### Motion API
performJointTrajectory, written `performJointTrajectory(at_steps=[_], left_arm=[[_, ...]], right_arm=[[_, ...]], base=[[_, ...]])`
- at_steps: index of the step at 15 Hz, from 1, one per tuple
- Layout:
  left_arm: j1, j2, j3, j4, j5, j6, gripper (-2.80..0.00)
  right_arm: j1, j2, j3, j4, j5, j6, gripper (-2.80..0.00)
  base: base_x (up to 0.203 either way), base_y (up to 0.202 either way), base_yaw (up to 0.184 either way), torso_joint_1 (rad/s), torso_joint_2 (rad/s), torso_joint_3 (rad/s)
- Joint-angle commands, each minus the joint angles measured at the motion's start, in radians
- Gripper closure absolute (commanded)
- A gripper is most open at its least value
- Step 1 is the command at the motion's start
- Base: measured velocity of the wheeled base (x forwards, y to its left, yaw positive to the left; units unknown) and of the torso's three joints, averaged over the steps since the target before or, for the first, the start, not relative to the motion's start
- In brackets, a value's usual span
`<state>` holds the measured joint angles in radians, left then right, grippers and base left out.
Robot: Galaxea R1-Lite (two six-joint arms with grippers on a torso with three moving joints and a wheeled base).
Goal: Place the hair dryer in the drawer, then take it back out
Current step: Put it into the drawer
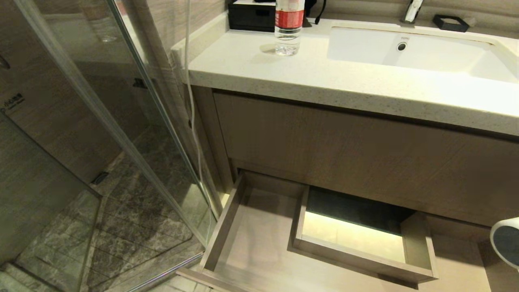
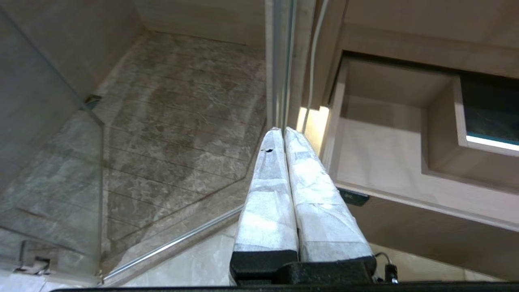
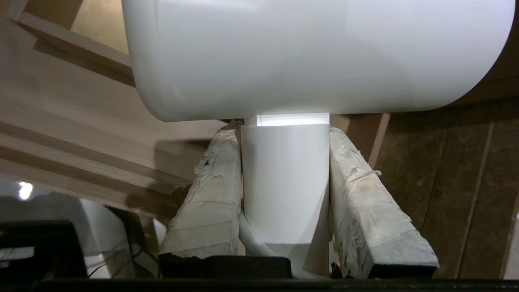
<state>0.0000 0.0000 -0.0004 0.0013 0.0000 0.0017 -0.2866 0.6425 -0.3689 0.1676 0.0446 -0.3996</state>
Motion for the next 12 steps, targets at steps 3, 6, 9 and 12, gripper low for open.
performJointTrajectory(at_steps=[3,6,9,12], left_arm=[[0.000,0.000,0.000,0.000,0.000,0.000,0.00],[0.000,0.000,0.000,0.000,0.000,0.000,0.00],[0.000,0.000,0.000,0.000,0.000,0.000,0.00],[0.000,0.000,0.000,0.000,0.000,0.000,0.00]], right_arm=[[0.000,-0.018,0.013,0.007,0.000,-0.002,0.00],[-0.001,-0.012,0.014,0.009,-0.002,-0.002,0.00],[-0.002,-0.004,0.013,0.001,-0.002,-0.002,0.00],[-0.002,-0.006,0.012,0.000,0.000,-0.002,0.00]], base=[[0.000,0.000,0.000,0.000,0.00,0.000],[0.000,0.000,0.000,0.000,0.00,0.000],[0.000,0.000,0.000,0.000,0.00,0.000],[0.000,0.000,0.000,0.000,0.00,0.000]])
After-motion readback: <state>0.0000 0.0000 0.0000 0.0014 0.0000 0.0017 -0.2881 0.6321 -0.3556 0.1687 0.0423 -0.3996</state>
